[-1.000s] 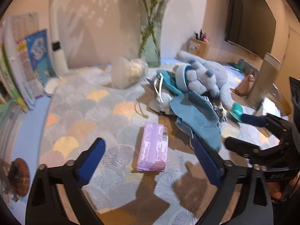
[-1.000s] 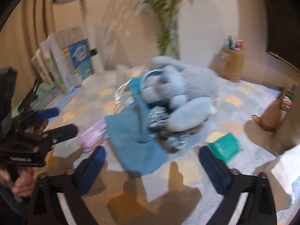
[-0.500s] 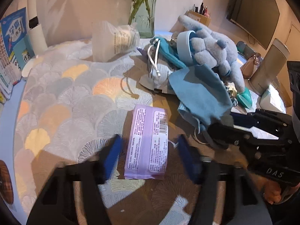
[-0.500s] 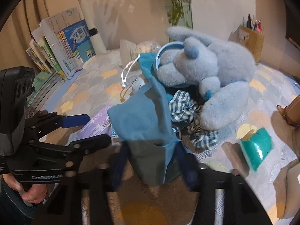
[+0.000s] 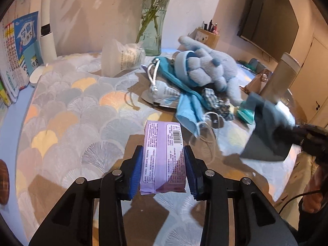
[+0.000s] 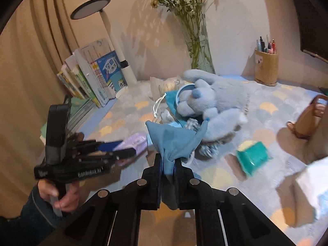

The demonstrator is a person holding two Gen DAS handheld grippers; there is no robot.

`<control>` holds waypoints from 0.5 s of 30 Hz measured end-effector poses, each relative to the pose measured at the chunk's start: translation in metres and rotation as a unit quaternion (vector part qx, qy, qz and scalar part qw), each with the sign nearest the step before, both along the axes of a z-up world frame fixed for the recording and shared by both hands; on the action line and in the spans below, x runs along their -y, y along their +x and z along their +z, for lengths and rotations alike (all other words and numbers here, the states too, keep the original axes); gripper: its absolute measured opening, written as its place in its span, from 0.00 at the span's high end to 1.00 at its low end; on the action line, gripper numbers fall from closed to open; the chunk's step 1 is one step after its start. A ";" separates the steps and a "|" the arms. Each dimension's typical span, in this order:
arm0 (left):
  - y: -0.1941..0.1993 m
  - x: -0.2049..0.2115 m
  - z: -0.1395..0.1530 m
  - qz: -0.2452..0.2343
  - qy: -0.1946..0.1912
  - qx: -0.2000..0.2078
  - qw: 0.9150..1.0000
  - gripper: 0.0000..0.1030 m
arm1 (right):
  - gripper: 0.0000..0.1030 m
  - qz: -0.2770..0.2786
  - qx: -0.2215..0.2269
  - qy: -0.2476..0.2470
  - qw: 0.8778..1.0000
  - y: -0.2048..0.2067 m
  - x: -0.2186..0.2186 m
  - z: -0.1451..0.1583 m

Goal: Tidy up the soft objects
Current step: 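Grasp the purple packet with the left tool while the right tool grasps the blue cloth, then carry the purple packet and blue cloth with both tools to the glass bowl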

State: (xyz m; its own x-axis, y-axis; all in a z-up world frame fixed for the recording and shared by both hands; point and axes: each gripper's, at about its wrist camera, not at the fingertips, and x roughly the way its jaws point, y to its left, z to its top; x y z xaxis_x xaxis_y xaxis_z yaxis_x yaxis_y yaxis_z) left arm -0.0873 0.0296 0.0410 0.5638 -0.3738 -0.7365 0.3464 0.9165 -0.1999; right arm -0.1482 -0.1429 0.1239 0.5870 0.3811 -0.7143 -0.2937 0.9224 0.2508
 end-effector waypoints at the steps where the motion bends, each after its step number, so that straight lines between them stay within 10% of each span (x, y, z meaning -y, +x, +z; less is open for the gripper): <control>1: -0.003 0.001 -0.001 -0.002 -0.001 -0.003 1.000 0.65 | 0.91 0.006 -0.014 -0.014 1.000 -0.004 0.003 -0.004; 6: -0.009 0.008 -0.011 0.008 0.035 -0.012 0.999 0.64 | 0.89 0.012 -0.075 -0.094 0.993 -0.018 0.010 -0.040; 11: -0.015 0.002 -0.014 0.011 0.040 -0.026 0.999 0.63 | 0.83 0.000 -0.123 -0.074 0.990 -0.017 0.031 -0.062; 15: -0.021 0.001 -0.016 0.007 0.037 -0.032 0.999 0.56 | 0.18 -0.003 -0.105 -0.089 0.990 -0.020 0.035 -0.055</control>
State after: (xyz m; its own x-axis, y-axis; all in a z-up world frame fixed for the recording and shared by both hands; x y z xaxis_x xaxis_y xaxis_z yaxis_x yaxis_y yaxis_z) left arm -0.1082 0.0282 0.0255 0.5186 -0.3103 -0.7967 0.3224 0.9340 -0.1539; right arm -0.1678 -0.1777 0.0690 0.4192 0.2351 -0.8769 -0.2474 0.9589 0.1388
